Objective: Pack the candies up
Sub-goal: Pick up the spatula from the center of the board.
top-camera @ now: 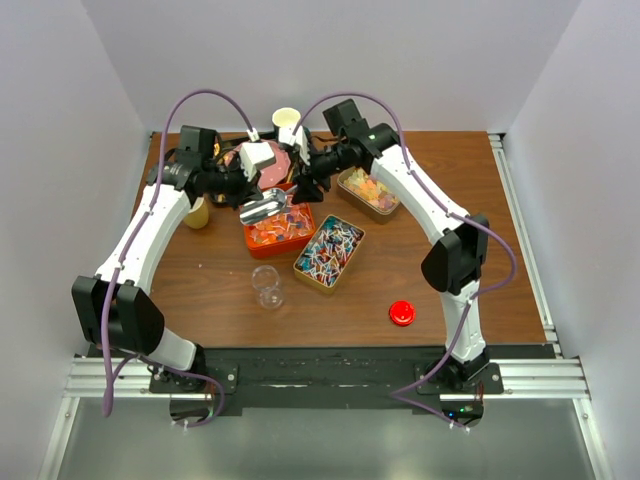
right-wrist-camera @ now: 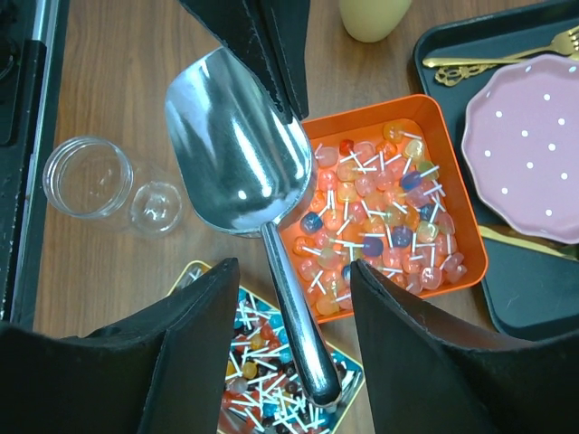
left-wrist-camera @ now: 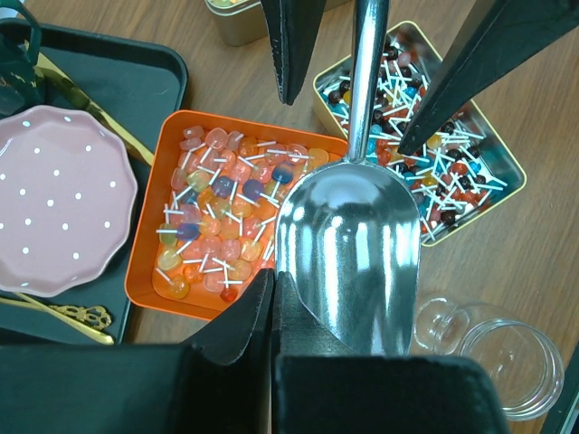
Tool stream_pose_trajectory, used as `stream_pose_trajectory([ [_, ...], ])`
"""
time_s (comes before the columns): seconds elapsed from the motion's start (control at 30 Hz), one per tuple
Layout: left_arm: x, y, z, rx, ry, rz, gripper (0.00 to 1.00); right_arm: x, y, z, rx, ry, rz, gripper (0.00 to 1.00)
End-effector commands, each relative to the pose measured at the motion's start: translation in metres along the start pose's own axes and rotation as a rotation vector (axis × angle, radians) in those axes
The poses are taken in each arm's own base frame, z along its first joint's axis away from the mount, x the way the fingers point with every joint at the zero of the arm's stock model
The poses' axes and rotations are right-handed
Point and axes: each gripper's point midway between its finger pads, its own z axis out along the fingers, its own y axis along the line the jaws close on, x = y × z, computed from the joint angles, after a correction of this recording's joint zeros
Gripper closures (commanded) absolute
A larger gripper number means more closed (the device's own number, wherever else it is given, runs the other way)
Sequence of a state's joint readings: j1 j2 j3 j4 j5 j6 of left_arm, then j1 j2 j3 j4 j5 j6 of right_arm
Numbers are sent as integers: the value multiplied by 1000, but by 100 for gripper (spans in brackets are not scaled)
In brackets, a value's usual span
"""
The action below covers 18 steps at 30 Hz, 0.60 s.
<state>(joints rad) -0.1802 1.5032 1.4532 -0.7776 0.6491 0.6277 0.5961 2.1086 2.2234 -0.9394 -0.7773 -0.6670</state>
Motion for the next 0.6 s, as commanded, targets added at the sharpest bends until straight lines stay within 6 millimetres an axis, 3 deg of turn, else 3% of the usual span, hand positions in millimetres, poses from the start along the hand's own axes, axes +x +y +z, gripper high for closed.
stream_pose_trajectory([
  [0.0, -25, -2, -10, -9, -72, 33, 100, -29, 11, -13, -8, -57, -78, 43],
  [0.27, -23, -4, -5, 5, -72, 22, 100, -32, 15, -12, -18, -58, -96, 47],
  [0.57, -19, -3, 2, 14, -59, 20, 100, -35, 15, -14, -18, -57, -95, 63],
])
